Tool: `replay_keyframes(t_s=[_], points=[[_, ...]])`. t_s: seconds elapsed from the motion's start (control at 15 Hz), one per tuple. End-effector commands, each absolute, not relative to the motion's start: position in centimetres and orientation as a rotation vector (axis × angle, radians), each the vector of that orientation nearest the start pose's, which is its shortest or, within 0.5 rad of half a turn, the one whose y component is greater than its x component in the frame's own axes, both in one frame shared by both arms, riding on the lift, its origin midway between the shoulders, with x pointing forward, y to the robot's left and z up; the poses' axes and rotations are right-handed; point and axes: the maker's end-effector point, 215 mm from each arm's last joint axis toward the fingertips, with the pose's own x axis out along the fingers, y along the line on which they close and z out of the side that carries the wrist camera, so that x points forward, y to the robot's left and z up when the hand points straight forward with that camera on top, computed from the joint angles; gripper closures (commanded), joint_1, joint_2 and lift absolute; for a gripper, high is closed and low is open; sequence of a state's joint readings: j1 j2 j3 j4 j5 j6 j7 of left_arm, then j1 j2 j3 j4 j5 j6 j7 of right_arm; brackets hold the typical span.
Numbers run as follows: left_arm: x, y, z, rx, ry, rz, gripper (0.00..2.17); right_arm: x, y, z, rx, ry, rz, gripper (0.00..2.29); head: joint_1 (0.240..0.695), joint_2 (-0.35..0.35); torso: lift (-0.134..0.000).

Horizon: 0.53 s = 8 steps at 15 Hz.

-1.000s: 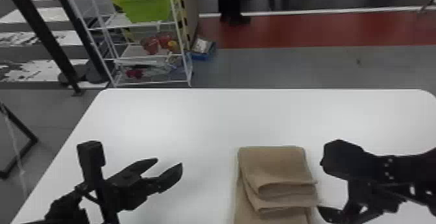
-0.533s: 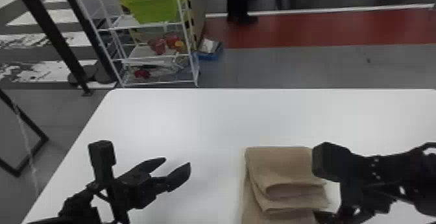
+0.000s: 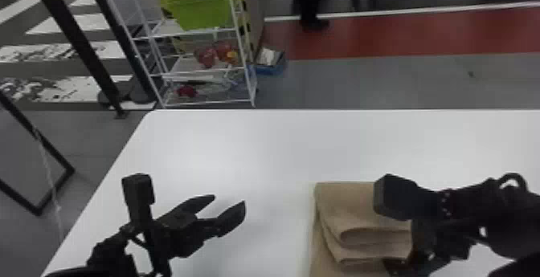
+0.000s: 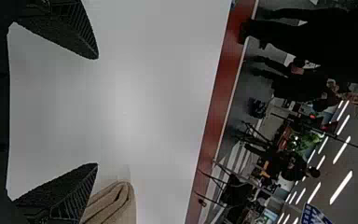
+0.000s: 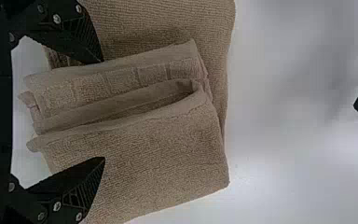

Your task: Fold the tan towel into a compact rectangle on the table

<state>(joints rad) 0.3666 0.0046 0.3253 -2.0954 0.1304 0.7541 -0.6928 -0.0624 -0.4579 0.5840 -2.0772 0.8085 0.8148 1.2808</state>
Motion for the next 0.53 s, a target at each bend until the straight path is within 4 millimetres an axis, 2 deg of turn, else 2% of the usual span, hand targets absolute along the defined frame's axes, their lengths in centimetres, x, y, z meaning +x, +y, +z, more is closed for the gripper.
replay_keyframes(t_s=[0.0,0.13,0.2,0.33,0.47], points=[[41.6,24.5,-42.7,-0.285,0.504,-0.398,0.06,40.0,-10.2,-44.3,-0.949,0.790,1.123,0.23,0.695,0.197,-0.123],[41.6,24.6,-42.7,-0.284,0.503,-0.397,0.06,40.3,-10.0,-44.3,-0.945,0.788,1.118,0.29,0.695,0.199,-0.123],[41.6,24.6,-42.7,-0.284,0.503,-0.397,0.06,40.4,-9.9,-44.2,-0.930,0.792,1.111,0.40,0.695,0.200,-0.123],[41.6,24.6,-42.9,-0.285,0.506,-0.397,0.06,40.6,-9.0,-43.7,-0.900,0.781,1.115,0.47,0.695,0.202,-0.123],[41.6,24.5,-42.9,-0.286,0.505,-0.399,0.06,40.8,-8.7,-43.2,-0.896,0.771,1.115,0.47,0.695,0.210,-0.123]])
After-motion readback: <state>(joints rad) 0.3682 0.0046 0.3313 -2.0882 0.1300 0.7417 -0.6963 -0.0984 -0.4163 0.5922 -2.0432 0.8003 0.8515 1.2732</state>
